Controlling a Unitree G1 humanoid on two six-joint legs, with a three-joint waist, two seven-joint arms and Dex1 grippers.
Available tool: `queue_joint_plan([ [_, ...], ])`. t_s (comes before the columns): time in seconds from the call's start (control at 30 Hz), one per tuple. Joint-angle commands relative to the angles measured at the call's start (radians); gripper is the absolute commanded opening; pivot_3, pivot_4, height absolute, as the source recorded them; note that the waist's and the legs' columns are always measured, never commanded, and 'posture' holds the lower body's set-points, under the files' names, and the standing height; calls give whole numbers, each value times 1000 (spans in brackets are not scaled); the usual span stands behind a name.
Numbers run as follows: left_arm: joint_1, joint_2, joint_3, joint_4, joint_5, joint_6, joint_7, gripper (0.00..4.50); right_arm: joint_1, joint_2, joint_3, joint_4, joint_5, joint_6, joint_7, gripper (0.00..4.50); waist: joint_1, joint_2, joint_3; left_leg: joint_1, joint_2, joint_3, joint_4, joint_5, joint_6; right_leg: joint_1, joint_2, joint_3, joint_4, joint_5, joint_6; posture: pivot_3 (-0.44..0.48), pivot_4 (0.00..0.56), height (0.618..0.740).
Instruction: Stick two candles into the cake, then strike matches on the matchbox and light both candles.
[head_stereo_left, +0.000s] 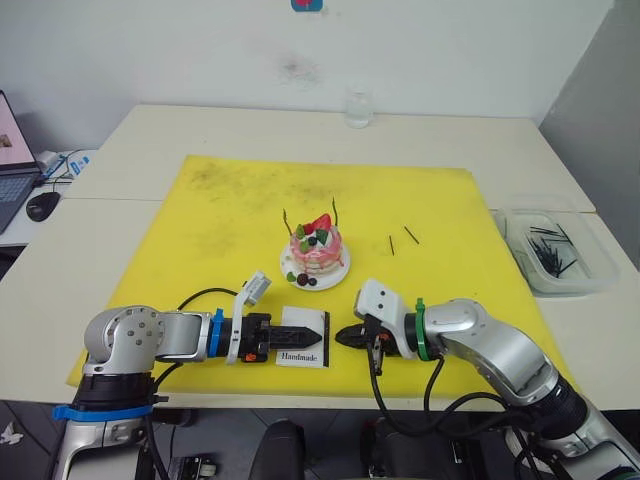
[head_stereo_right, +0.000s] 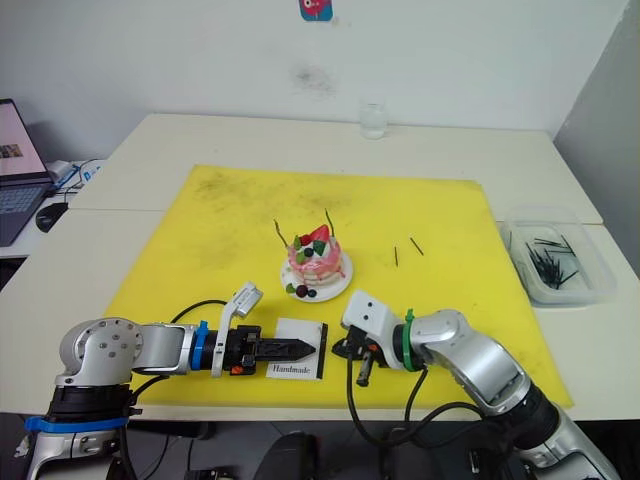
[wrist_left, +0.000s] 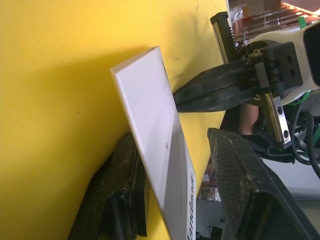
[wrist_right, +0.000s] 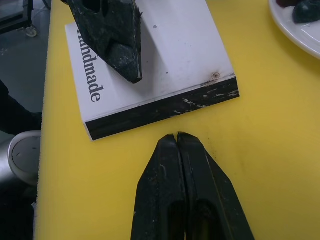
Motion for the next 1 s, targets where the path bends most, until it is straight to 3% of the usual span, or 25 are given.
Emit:
queue_joint_plan([
  [0.03,12,12,-13,10,38,-3,10,2159,-14,23,29,11,-4,-21,12,0,0,0,0,0,0,0,0,0,0,0,0,0,0,0,0,0,150,740],
  [1.0,11,45,-38,-4,62,-23,-17,2159,-50,71,33,54,-31,-45,24,0,-1,0,0,1,1,-1,0,0,0,0,1,0,1,0,0,0,150,740],
])
